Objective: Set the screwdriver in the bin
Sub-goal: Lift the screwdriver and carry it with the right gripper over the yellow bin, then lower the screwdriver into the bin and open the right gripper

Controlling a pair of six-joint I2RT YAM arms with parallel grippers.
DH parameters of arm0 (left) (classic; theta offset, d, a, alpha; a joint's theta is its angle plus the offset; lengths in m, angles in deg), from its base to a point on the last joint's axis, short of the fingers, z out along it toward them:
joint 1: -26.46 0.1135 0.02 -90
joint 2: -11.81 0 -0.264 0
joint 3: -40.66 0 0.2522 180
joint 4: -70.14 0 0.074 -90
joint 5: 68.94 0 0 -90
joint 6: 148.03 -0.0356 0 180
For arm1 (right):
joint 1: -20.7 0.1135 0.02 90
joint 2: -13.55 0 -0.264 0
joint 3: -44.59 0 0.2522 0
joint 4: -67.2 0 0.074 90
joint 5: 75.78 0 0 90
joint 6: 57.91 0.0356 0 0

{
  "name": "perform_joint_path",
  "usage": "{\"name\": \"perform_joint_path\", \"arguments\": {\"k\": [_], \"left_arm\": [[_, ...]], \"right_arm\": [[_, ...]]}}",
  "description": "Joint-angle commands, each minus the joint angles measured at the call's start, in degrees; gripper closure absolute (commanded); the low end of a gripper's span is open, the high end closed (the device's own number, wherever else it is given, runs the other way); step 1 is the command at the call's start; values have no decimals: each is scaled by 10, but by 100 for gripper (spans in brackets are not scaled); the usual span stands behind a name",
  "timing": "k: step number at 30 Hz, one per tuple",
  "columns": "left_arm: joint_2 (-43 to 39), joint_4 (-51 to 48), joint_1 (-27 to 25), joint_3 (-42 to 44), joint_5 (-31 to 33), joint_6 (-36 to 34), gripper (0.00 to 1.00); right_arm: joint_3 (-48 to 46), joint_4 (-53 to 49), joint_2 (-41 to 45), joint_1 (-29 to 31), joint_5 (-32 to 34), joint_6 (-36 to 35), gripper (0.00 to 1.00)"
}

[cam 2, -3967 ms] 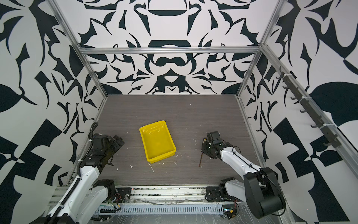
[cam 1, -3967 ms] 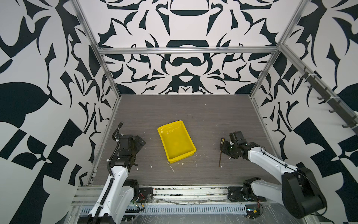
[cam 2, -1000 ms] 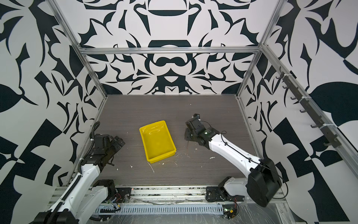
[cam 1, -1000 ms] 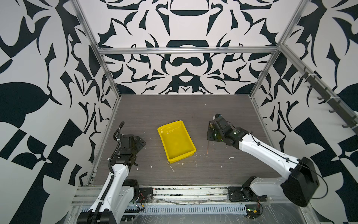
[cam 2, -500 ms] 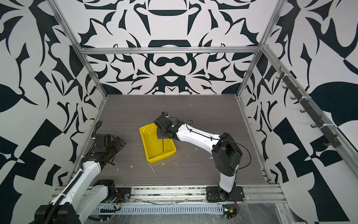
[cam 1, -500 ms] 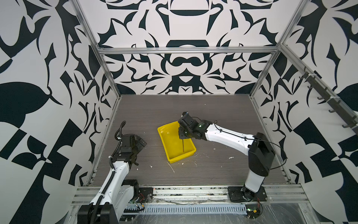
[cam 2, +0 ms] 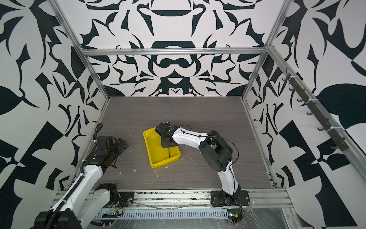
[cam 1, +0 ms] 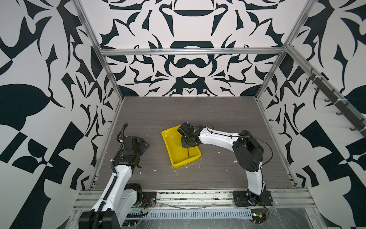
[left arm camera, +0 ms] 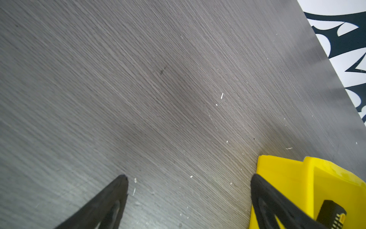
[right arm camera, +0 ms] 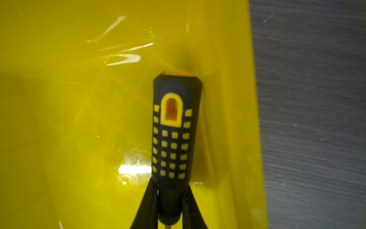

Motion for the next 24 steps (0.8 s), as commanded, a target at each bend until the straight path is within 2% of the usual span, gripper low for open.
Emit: {"name": "perform_joint_path", "arguments": {"k": [1, 4, 9, 15, 19, 21, 24], "left_arm": [[-6, -5, 1, -6, 0, 8, 1], [-7, -6, 1, -6, 1, 8, 1], [-8, -5, 1, -5, 2, 9, 1], [-9, -6, 1, -6, 3, 9, 1], [-9, -6, 1, -5, 3, 9, 1], [-9, -7, 1, -5, 3, 9, 1], [-8, -6, 1, -5, 3, 10, 1]], "right_arm": [[41, -71, -1, -4, 102, 42, 99], [46, -104, -7, -14, 131, 77, 98], [32, -70, 1, -19, 104, 87, 97], [37, -30, 12, -19, 55, 62, 89], [76, -67, -3, -19, 39, 44, 84], [89, -82, -5, -19, 36, 40, 78], [84, -77, 8, -19, 24, 32, 63]]}}
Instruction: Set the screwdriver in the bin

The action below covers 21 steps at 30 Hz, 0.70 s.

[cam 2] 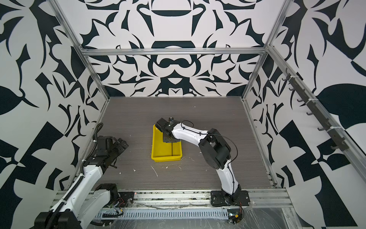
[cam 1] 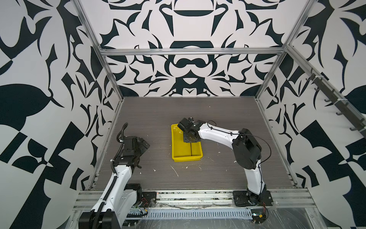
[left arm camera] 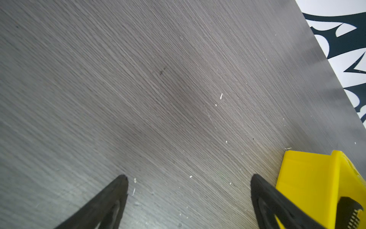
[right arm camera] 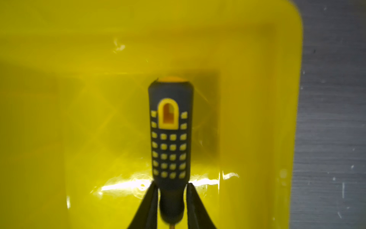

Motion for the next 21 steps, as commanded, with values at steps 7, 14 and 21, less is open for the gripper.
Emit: {"name": "perform_joint_path", "arguments": {"k": [7, 14, 21], "left_arm": [[1, -5, 1, -7, 2, 10, 1], [4, -4, 1, -8, -1, 10, 1], [11, 4, 0, -7, -12, 9, 1]], "right_arm": [[8, -13, 76, 3, -12, -27, 51], [-74, 24, 241, 3, 49, -88, 51], [-337, 179, 507, 4, 168, -181, 0]]}}
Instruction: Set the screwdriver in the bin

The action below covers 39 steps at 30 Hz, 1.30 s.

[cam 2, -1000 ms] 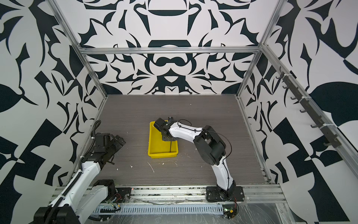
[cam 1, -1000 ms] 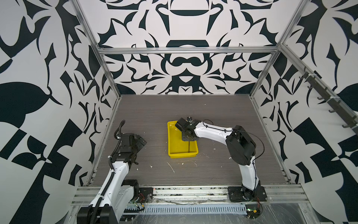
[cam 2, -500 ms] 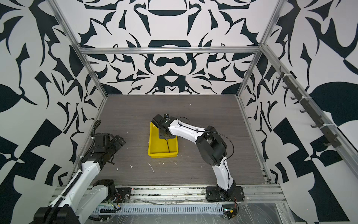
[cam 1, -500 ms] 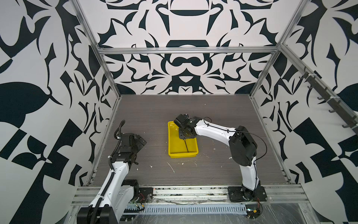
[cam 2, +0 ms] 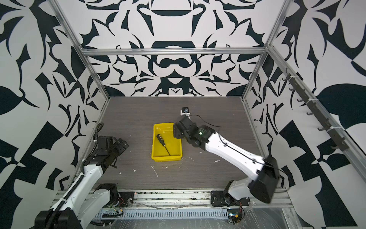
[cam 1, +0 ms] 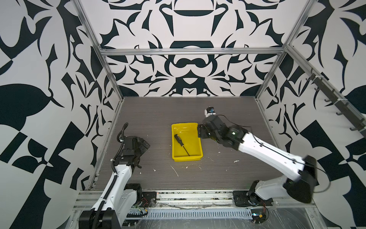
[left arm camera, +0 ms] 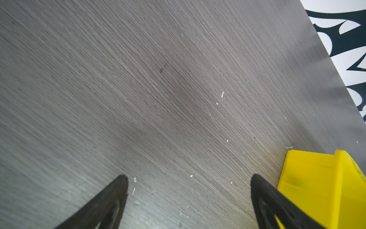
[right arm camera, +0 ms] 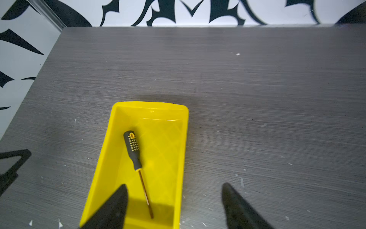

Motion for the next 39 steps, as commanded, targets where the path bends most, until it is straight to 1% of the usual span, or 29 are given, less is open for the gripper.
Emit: {"name": "perform_joint_path", "arguments": {"k": [1, 4, 6, 7, 8, 9, 12, 13, 15, 16, 18, 21, 23, 26, 29, 32, 33, 35, 36, 37, 39], "left_arm": [[5, 3, 1, -8, -8, 9, 1], [10, 3, 1, -10, -9, 8, 1], [12, 1, 1, -11, -11, 7, 1], [10, 0, 1, -12, -11, 6, 1], [9, -2, 1, -13, -11, 6, 1], [7, -4, 1, -13, -12, 6, 1], [-2, 2, 1, -6, -12, 6, 1], [-4, 5, 1, -4, -13, 6, 1], [-5, 8, 1, -2, -15, 6, 1], [-4, 8, 1, -3, -16, 6, 1], [0, 3, 1, -6, -16, 6, 1], [4, 0, 1, -9, -15, 5, 1], [5, -1, 1, -9, -15, 5, 1], [4, 0, 1, -9, -15, 5, 1], [2, 3, 1, -7, -15, 5, 1], [3, 4, 1, -8, -17, 5, 1], [3, 4, 1, -7, -17, 5, 1], [5, 4, 1, -7, -18, 5, 1], [5, 5, 1, -8, -19, 5, 1], [6, 4, 1, -9, -20, 5, 1], [7, 6, 1, -8, -20, 5, 1]], "right_arm": [[-142, 122, 111, 3, 74, -70, 0], [-279, 258, 220, 2, 120, -130, 0], [-368, 386, 274, 1, 182, -190, 0], [-402, 449, 288, 1, 199, -236, 0], [-425, 508, 296, 0, 195, -304, 0], [-443, 543, 293, -1, 186, -366, 0], [-446, 584, 243, -11, 187, -486, 0], [-446, 590, 225, -17, 177, -525, 0], [-451, 587, 190, -37, 102, -626, 0], [-452, 588, 176, -50, 84, -640, 0], [-455, 627, 142, -94, 87, -598, 0], [-470, 671, 101, -179, 50, -519, 0], [-477, 697, 70, -229, 40, -475, 0], [-490, 732, 35, -280, 17, -411, 0], [-497, 763, 2, -303, 11, -400, 0], [-507, 810, -44, -337, 4, -364, 1], [-498, 796, -47, -341, 20, -359, 1], [-485, 773, -50, -352, 4, -354, 1], [-485, 782, -61, -360, -5, -353, 0], [-490, 803, -74, -367, -13, -352, 1], [-503, 876, -130, -384, -26, -345, 0]]}}
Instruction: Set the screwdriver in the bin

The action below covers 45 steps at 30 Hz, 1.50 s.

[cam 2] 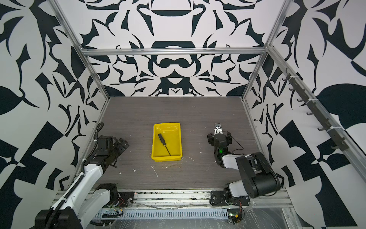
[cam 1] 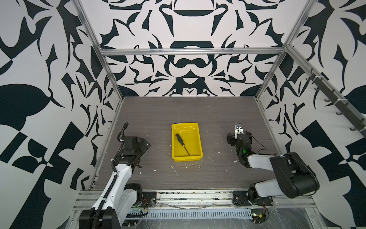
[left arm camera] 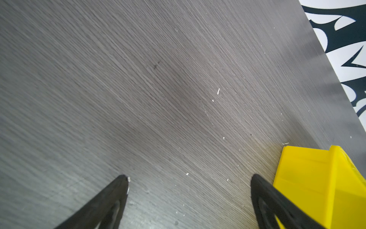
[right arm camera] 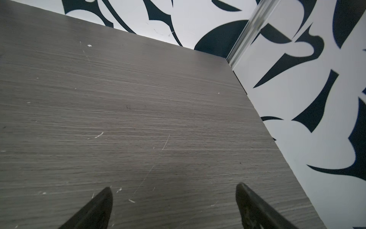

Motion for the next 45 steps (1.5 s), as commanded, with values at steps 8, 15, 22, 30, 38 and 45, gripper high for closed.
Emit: {"name": "perform_joint_path", "arguments": {"k": [8, 15, 22, 30, 38, 45], "left_arm": [[4, 12, 1, -2, -8, 12, 1], [3, 120, 1, 29, -44, -39, 1], [-5, 172, 0, -43, 34, -184, 1], [143, 430, 1, 43, 176, -372, 1], [250, 559, 1, 42, 107, -392, 1], [321, 578, 23, 6, 130, -366, 1]], "right_arm": [[9, 105, -65, -16, 19, 33, 0], [12, 98, -64, -15, 15, 31, 0], [12, 99, -65, -15, 13, 30, 0], [12, 98, -65, -16, 13, 30, 0], [13, 97, -65, -16, 11, 31, 0], [14, 95, -65, -17, 10, 31, 0]]}}
